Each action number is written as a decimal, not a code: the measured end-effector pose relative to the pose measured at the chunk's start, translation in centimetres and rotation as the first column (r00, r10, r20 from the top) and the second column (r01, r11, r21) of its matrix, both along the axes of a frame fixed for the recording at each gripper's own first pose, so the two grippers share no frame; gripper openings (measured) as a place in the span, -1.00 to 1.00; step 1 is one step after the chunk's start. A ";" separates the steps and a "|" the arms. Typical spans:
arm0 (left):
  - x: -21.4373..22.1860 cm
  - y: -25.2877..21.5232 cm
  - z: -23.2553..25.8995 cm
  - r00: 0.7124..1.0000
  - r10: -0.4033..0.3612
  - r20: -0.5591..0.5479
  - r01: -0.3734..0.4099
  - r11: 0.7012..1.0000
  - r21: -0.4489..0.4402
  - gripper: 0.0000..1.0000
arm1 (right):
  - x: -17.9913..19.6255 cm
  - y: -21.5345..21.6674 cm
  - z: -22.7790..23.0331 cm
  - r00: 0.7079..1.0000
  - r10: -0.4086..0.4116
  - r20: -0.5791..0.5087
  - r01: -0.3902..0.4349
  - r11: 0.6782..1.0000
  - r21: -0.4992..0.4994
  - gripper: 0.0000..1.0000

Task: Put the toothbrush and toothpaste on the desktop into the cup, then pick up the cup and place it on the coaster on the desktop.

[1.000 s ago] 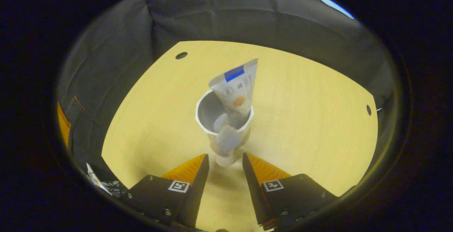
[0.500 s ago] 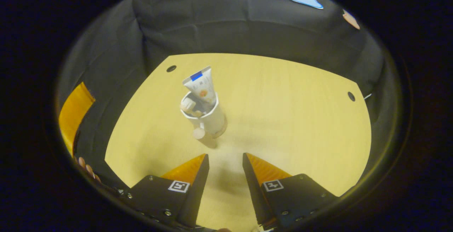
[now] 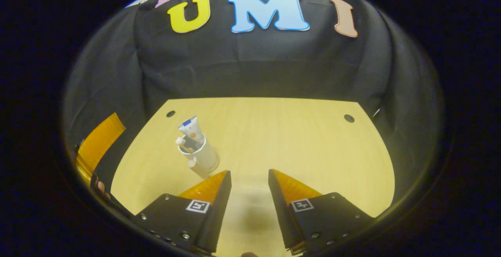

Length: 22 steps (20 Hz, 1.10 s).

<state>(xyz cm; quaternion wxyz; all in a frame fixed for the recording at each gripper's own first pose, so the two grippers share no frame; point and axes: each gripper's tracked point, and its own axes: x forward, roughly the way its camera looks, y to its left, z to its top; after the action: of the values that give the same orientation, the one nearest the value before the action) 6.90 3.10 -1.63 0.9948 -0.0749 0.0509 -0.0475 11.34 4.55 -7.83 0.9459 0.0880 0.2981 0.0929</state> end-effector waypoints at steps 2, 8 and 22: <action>-0.2 -0.7 0.5 1.000 -0.002 0.004 0.002 1.000 -0.007 0.91 | -0.3 -0.8 1.6 0.995 -0.026 0.093 0.027 1.000 -0.004 0.20; -1.1 -1.8 1.6 1.000 0.004 0.014 -0.004 1.000 0.002 0.90 | -2.0 -2.3 6.1 0.948 -0.044 0.314 0.061 0.997 -0.046 0.20; -4.6 -0.9 3.4 0.995 0.080 0.054 -0.081 0.997 0.016 0.97 | -5.1 -1.5 10.0 0.856 0.024 0.516 0.035 0.994 -0.104 0.80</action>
<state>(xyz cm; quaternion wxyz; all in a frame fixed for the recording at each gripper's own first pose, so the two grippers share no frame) 2.26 2.22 1.76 0.9975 -0.0665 0.0217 -0.0088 6.24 3.04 2.14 0.9948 0.0089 0.0377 0.0938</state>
